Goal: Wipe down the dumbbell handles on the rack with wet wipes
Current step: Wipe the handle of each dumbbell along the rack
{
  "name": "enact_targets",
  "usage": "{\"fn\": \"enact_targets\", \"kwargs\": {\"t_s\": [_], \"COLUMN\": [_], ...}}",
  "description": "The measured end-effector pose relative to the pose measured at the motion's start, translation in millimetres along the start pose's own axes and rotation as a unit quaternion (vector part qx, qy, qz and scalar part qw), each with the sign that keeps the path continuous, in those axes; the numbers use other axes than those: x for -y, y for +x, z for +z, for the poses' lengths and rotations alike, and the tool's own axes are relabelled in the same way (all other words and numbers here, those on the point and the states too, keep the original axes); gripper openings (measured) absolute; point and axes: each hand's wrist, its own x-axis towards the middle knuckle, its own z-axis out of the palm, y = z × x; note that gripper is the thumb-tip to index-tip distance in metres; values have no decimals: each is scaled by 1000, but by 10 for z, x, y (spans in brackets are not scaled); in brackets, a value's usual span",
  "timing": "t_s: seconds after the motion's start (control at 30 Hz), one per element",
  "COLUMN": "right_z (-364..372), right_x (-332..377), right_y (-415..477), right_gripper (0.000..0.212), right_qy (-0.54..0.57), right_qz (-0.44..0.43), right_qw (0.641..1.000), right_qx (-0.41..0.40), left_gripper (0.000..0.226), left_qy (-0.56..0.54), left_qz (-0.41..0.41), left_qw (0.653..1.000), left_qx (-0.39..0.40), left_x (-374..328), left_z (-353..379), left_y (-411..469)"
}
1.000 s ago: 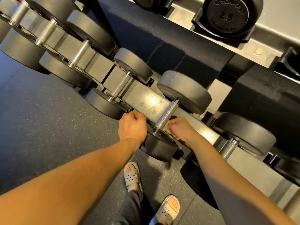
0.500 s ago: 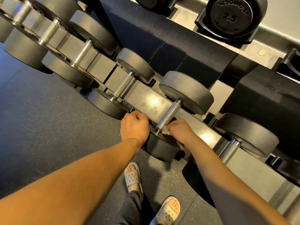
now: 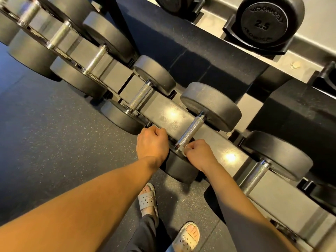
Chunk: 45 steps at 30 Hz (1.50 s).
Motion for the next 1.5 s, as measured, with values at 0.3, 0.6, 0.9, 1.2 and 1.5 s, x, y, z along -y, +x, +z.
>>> {"fn": "enact_targets", "kwargs": {"t_s": [0.3,0.6,0.9,1.2,1.5], "right_z": [-126,-284,-290,60,-220], "right_x": [412,427,190,458,95], "right_y": [-39,38,-16,163,211], "right_gripper": [14,28,19,46,13], "right_qy": [-321,-473,260,444,551], "right_qz": [-301,-240,-53,5,153], "right_qw": [897,826,915,826,812], "right_qx": [-29,-191,-304,-347,-114], "left_gripper": [33,33,32,36,36], "left_qy": [3,-7,-12,15,12], "left_qz": [-4,-15,-10,9,2], "left_qw": [1000,1000,1000,1000,1000], "left_qx": [-1,14,8,0,-1], "left_x": [-34,-31,-42,-35,-51], "left_z": [-19,-37,-43,-47,-46], "left_y": [-15,-15,-32,-3,-18]}}
